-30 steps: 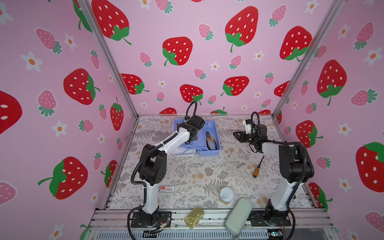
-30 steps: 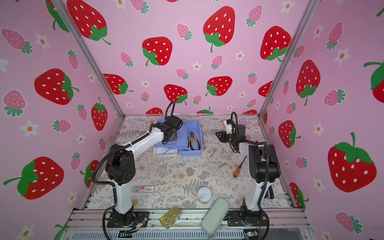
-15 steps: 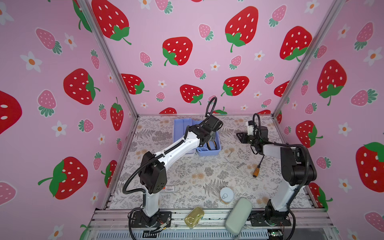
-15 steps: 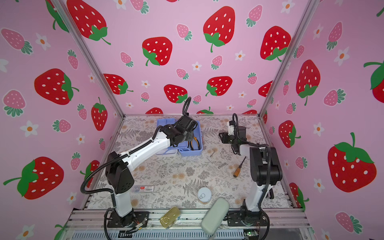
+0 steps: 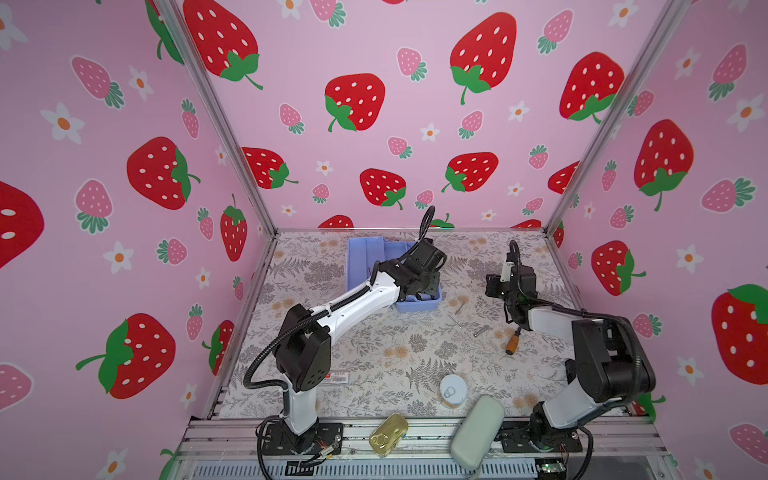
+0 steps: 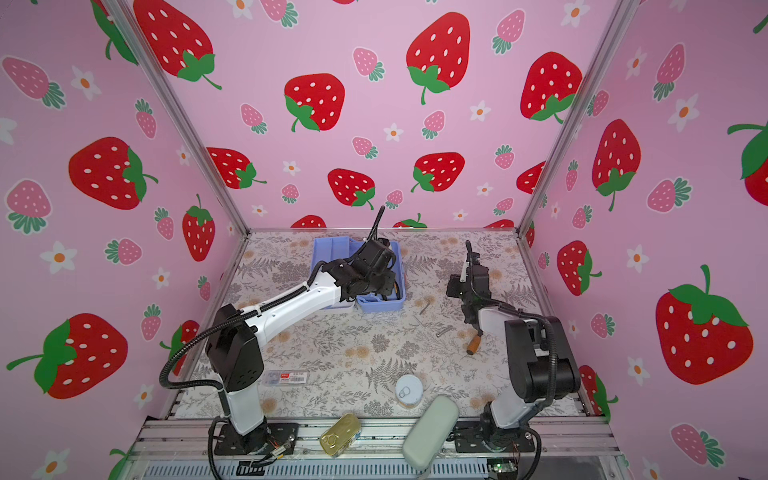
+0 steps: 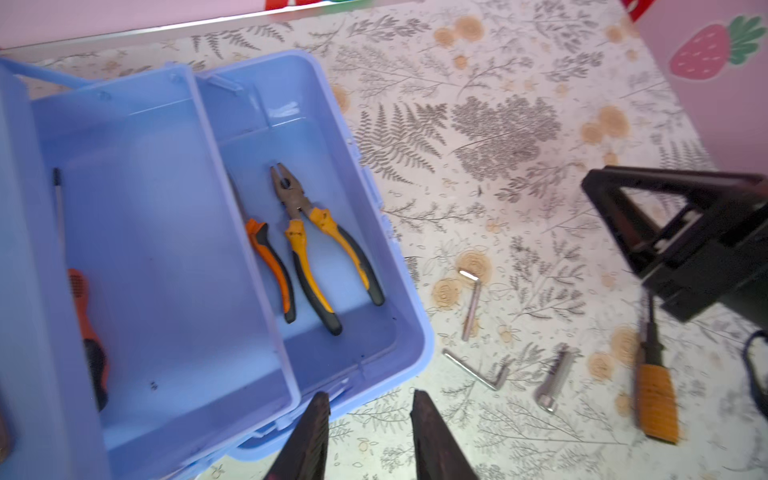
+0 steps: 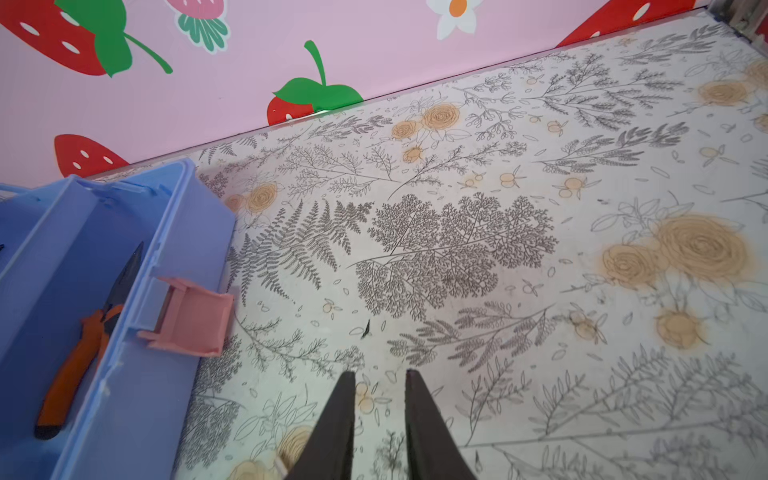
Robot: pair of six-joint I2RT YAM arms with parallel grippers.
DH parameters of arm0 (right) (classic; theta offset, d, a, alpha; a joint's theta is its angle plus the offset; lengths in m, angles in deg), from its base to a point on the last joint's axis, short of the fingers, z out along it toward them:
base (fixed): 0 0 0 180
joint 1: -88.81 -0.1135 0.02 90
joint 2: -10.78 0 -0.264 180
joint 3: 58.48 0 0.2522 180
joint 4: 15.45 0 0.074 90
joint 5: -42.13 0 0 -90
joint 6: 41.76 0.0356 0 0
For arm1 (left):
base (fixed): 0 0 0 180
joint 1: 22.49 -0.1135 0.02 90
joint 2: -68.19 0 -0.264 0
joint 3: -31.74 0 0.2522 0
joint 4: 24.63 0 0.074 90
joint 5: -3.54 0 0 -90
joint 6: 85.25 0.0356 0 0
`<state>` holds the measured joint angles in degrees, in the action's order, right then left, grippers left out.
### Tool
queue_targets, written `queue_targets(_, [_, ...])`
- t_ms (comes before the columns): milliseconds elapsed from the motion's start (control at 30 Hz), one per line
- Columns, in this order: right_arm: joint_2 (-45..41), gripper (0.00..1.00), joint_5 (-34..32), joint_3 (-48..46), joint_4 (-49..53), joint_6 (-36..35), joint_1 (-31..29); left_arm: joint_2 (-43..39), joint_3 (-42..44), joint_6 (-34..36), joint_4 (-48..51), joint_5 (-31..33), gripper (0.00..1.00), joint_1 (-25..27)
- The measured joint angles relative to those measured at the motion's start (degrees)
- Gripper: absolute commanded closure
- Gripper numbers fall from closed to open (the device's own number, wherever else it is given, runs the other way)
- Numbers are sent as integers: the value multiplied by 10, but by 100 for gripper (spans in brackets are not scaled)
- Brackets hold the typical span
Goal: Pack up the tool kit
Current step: 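Lower the right gripper onto the wooden-handled screwdriver and grasp it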
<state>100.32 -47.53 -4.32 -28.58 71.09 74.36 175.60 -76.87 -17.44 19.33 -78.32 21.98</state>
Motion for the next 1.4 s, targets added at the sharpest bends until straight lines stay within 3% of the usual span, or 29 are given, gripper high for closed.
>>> queue_targets(200, [-109, 74, -83, -19, 68, -3, -41, 32, -50, 24, -31, -92, 63, 1])
queue_targets(400, [-234, 61, -153, -91, 165, 21, -46, 59, -49, 26, -71, -184, 63, 7])
queue_targets(500, [-261, 60, -173, -108, 224, 43, -45, 66, -37, 17, -93, -211, 63, 20])
queue_targets(900, [-203, 53, -135, -117, 320, 149, -27, 117, -27, -33, -158, -314, 63, 64])
queue_targets(1100, [-204, 42, -124, -117, 357, 177, 0, 117, -21, -46, -189, -337, 63, 66])
queue_targets(1400, [-214, 46, -117, -122, 372, 197, 18, 117, -14, -57, -206, -365, 63, 71])
